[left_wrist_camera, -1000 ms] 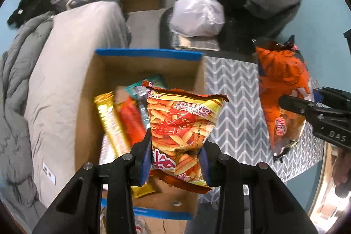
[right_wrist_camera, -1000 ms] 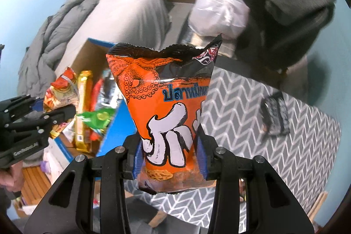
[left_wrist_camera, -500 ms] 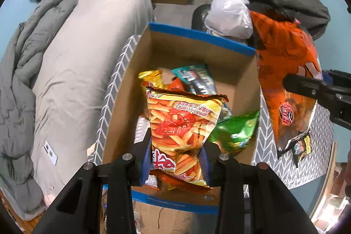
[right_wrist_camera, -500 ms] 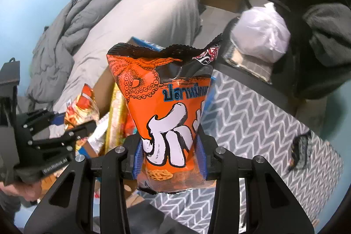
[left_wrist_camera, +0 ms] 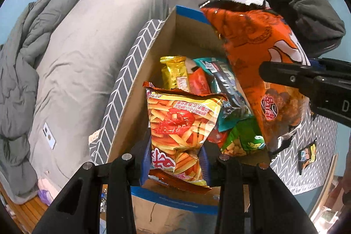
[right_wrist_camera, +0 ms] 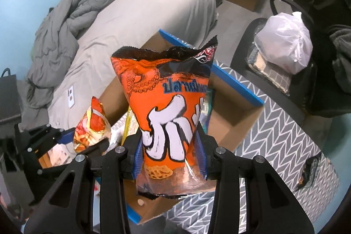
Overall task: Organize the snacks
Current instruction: 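Open both grippers to drop the chip packet and orange bag into the box, then move both grippers toward the black packet and small packet on the table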
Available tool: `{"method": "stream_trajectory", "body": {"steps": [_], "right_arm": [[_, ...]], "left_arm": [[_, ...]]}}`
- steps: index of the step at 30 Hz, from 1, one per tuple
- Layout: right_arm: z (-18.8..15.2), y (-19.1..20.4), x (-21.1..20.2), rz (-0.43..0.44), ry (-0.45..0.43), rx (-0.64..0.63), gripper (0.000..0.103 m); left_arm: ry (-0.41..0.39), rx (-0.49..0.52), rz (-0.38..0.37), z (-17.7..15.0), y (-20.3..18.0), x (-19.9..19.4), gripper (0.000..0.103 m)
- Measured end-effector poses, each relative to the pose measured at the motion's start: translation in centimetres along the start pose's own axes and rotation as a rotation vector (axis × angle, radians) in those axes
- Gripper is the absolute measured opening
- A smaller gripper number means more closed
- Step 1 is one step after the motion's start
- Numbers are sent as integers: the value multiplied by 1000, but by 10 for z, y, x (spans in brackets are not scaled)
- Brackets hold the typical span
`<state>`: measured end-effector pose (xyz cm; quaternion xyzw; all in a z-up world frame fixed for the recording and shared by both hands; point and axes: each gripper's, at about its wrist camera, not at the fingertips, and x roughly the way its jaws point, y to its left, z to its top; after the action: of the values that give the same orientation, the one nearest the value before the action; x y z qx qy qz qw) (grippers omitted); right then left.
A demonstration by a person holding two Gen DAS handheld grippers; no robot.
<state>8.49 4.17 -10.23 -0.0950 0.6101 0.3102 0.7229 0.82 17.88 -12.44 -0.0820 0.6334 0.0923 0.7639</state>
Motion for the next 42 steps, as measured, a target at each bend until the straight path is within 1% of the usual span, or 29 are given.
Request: {"method": "stream_trajectory", "body": {"steps": [3,5,6,7,9,10,17,21,23,26,28,32,38,42], "right_arm": [[2,4,4,-9,15,-11,41],[3,5,6,-10,20,-12,41],[4,5,6,-10,20,-14,41],[4,5,5,-8,21,-13,43],[4,4,4,6,22,-4,57],[4,3,2,12,16,1,58],[-1,-4,-12,15,-17,9,61],[-8,-12,-24,2,-33,14,68],[-11,-18,-30,1,-41,19,70],[-16,-28,-38,2,-49,30,70],[-21,-36,-44,-1,-55,35,71],[-33,-54,-54,-22,-61,47,71],[-57,-94,-68,-62,-60,94,73],[-73,-125,-75,-89,-56,126,75]], "left_arm": [[-1,-10,6,-1,3,-1,39],[3,-13,8,-1,4,-2,42],[2,-14,11,-1,4,-2,51],[-1,-17,15,0,5,-3,63],[-20,-20,22,-1,4,-6,68],[-24,-20,22,-1,4,-7,68],[-9,-15,23,-4,-1,-18,69],[-13,-22,7,-7,-10,-29,69],[-17,-14,3,-8,-16,-34,69],[-24,15,4,-9,-30,-41,71],[-33,35,7,-9,-40,-45,77],[-40,68,-5,-11,-62,-51,77],[-46,121,-37,-14,-99,-56,78],[-45,157,-44,-14,-126,-56,78]]}}
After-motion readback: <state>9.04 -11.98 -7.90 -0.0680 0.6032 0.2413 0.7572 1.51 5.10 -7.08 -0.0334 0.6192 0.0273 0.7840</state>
